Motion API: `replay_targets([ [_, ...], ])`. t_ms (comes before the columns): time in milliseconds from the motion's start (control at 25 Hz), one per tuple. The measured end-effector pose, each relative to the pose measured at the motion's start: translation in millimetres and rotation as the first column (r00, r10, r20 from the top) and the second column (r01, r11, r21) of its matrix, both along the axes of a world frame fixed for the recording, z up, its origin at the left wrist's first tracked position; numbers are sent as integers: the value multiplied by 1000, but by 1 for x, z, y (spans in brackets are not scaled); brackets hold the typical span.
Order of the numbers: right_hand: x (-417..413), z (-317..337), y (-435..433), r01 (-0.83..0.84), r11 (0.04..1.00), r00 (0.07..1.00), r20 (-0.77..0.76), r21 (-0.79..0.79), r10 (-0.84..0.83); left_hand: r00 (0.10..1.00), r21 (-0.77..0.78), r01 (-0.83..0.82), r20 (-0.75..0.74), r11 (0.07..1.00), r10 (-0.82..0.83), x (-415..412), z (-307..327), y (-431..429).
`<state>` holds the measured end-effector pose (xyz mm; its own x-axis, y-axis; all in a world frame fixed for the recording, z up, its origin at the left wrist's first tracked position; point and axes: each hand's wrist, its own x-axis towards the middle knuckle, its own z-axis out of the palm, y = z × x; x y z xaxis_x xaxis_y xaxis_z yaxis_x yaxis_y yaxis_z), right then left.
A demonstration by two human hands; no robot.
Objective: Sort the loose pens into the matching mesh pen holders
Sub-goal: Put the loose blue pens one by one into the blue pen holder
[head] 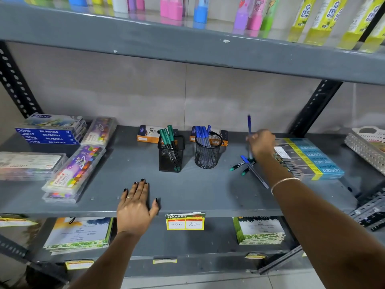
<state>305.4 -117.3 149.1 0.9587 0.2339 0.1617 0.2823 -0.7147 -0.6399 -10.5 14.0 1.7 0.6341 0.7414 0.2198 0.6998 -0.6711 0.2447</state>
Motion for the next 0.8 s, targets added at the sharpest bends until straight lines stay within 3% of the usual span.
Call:
replay_targets([
  [80, -9, 27, 33, -124, 986, 988, 107, 110, 112, 1000, 1, -1, -9, 1000, 1, 0, 0, 1],
  [160, -20, 38, 66, -211, 974, 977, 59, 88, 206, 1000, 7, -1, -11, 1000, 1, 0, 0, 1],
  [320, -41, 18, 97, -324, 883, 946, -139, -340, 294, 1000, 13, 0, -19, 1000, 0, 0, 1, 0],
  [480, -52, 9, 107, -388, 827, 921, -145, -406, 361, 1000, 16, -2, -15, 1000, 2, 1, -2, 2],
  [600, -49, 18, 106, -360, 838, 930, -86, -410, 358, 1000, 21, 4, -12, 1000, -3, 1, -2, 2],
  [800, -5, 39, 58, -159, 902, 980, 49, -402, 194, 1000, 25, 6, 9, 1000, -6, 1, -1, 0],
])
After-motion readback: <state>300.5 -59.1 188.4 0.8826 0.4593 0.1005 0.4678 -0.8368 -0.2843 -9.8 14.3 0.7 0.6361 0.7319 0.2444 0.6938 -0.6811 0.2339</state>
